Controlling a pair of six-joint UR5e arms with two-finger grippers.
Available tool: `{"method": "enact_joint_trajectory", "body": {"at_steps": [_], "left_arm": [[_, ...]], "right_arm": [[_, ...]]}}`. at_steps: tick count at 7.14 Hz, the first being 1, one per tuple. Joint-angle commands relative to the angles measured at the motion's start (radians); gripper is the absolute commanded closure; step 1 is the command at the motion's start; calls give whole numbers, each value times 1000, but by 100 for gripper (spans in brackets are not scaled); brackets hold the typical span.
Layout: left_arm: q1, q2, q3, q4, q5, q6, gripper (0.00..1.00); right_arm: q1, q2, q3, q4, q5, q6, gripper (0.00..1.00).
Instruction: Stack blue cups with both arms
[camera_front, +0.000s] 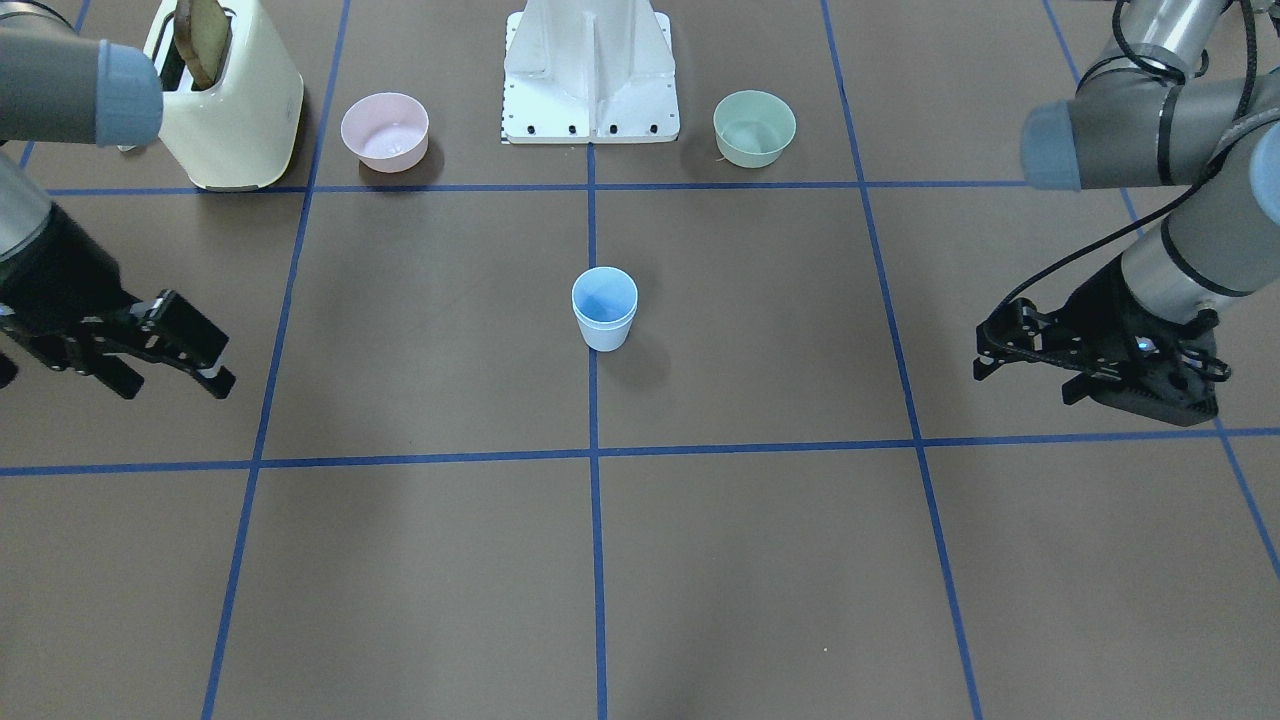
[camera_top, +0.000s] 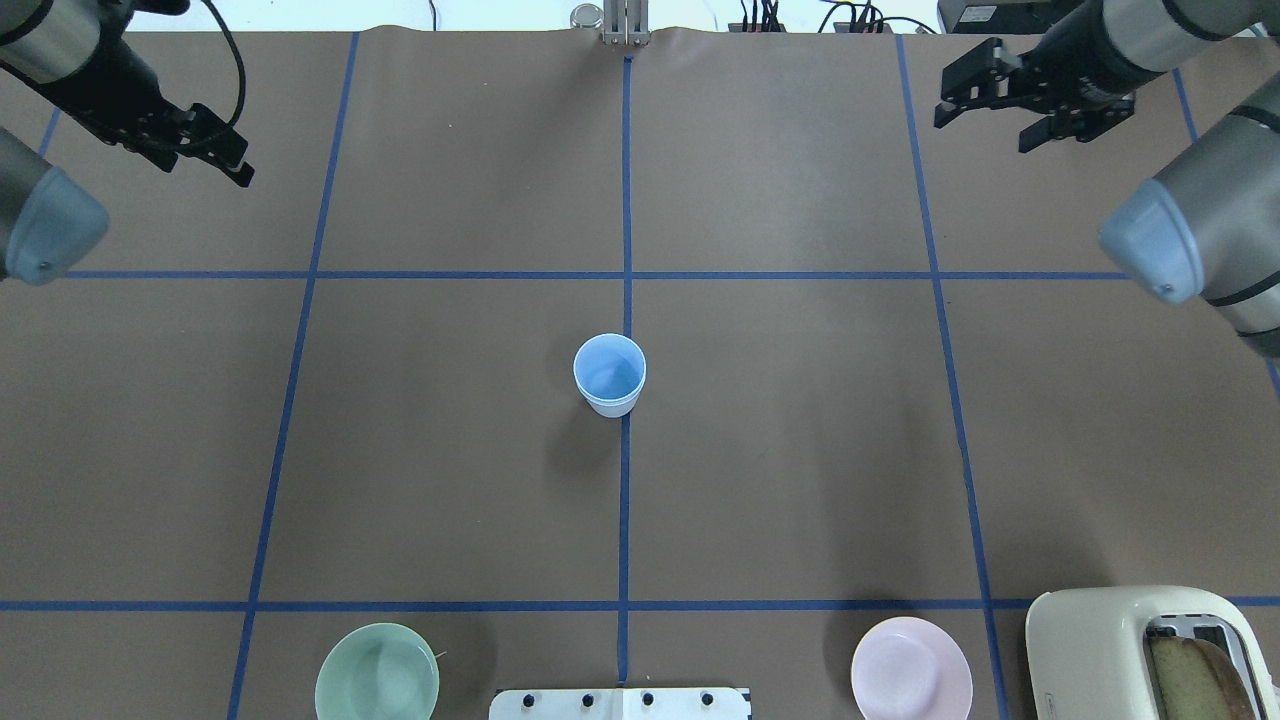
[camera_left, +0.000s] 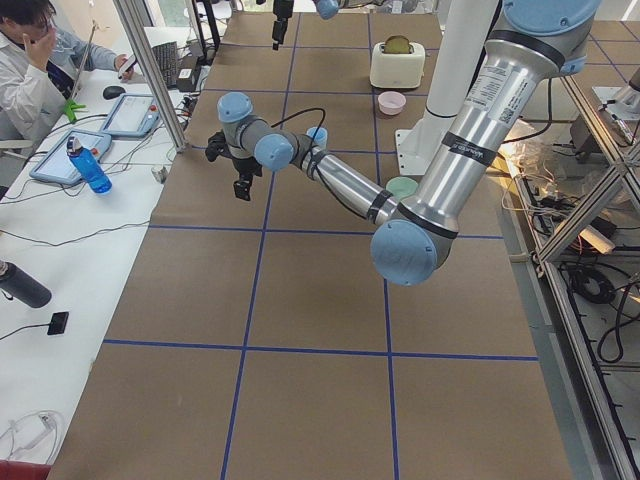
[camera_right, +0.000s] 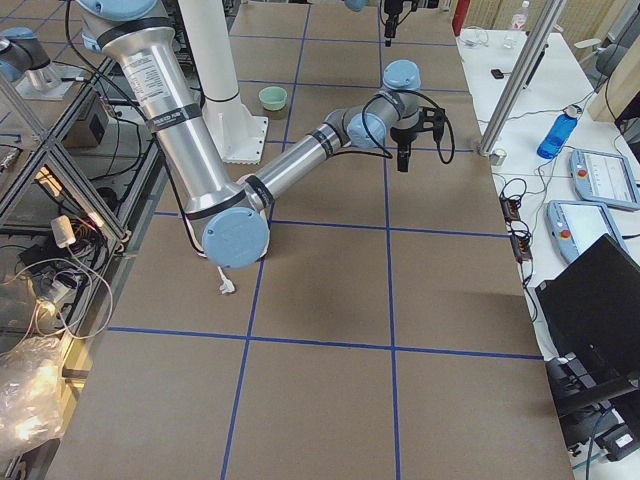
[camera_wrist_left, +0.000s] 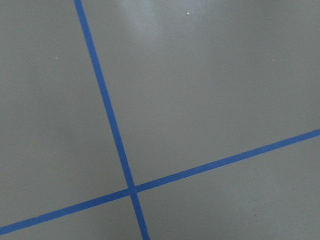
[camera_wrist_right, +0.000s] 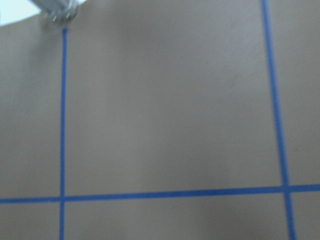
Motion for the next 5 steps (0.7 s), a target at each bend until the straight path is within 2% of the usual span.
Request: {"method": "enact_joint_trajectory", "body": {"at_steps": [1, 2, 3, 5], "left_arm": [[-110, 87, 33, 6, -2, 229, 0], [-164, 121, 63, 6, -3, 323, 0], [-204, 153, 79, 17, -2, 381, 0], [-301, 222, 127, 63, -3, 530, 0]], "right_arm": [[137, -166, -20, 2, 45, -372, 0], [197, -243, -25, -8, 45, -497, 0], [227, -319, -20, -4, 46, -542, 0], [245, -407, -13, -5, 49, -592, 0]]}}
